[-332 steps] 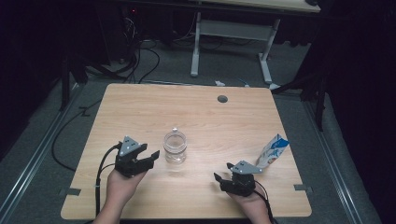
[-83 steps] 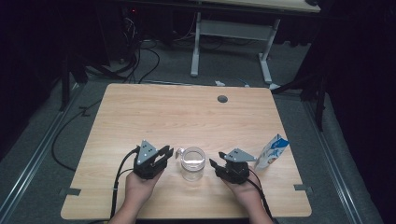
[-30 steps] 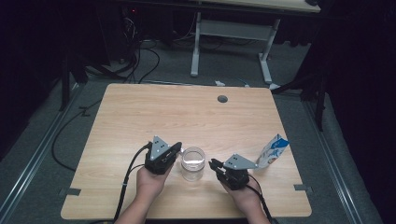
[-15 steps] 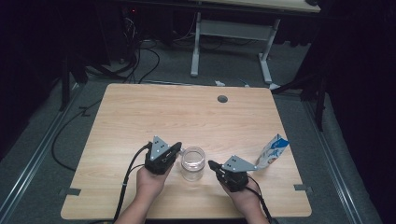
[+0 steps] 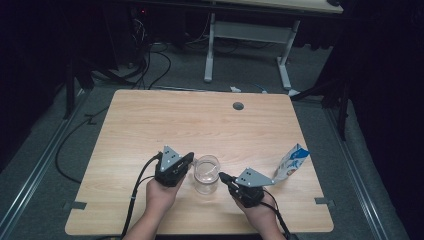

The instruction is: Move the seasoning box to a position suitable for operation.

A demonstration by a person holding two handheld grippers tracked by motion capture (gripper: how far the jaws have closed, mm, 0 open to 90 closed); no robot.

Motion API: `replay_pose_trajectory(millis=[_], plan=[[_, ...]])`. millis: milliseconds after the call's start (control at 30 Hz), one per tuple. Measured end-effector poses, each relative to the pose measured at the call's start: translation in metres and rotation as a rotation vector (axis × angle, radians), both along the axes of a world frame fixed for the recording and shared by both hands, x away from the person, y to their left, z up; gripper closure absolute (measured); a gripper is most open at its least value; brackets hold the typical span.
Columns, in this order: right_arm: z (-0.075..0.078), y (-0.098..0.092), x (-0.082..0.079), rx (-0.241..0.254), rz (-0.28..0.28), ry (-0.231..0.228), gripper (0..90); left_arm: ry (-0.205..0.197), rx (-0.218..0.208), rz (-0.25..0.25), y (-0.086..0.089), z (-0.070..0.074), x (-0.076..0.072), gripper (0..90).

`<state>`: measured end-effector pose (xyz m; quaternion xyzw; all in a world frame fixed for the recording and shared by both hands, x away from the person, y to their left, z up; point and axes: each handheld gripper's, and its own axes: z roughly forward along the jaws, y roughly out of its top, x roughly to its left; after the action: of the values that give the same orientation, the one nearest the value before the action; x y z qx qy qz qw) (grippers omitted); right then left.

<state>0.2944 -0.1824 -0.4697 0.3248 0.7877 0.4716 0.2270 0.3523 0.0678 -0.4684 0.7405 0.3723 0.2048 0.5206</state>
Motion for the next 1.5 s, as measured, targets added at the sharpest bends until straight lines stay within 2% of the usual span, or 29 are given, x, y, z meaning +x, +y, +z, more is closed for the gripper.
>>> replay_pose_trajectory(millis=[133, 200, 333, 467, 567, 733, 800, 1133, 1500], plan=[[0.001, 0.004, -0.001, 0.001, 0.004, -0.005, 89.8, 0.003, -0.007, 0.000, 0.002, 0.001, -0.001, 90.0], [0.002, 0.005, -0.001, 0.002, 0.006, -0.007, 89.8, -0.008, -0.014, 0.003, 0.005, 0.002, -0.005, 89.9], [0.004, 0.005, -0.002, 0.004, 0.007, -0.014, 89.8, -0.011, -0.026, 0.001, 0.016, 0.002, -0.015, 90.0], [0.006, 0.006, -0.003, 0.005, 0.006, -0.014, 89.8, -0.004, -0.026, -0.014, 0.022, -0.006, -0.030, 90.0], [0.006, 0.006, -0.004, 0.010, 0.004, -0.014, 89.8, 0.016, -0.036, -0.055, 0.017, -0.016, -0.044, 90.0], [0.007, 0.006, -0.004, 0.012, 0.006, -0.017, 89.8, 0.021, -0.027, -0.086, 0.013, -0.018, -0.052, 90.0], [0.008, 0.007, -0.004, 0.010, 0.003, -0.017, 89.8, 0.024, -0.036, -0.095, 0.012, -0.018, -0.055, 90.0], [0.009, 0.007, -0.006, 0.013, 0.007, -0.024, 89.8, 0.046, -0.052, -0.140, 0.003, -0.018, -0.059, 90.0], [0.009, 0.007, -0.007, 0.010, 0.007, -0.020, 89.5, 0.032, -0.074, -0.138, -0.002, -0.018, -0.058, 90.0]])
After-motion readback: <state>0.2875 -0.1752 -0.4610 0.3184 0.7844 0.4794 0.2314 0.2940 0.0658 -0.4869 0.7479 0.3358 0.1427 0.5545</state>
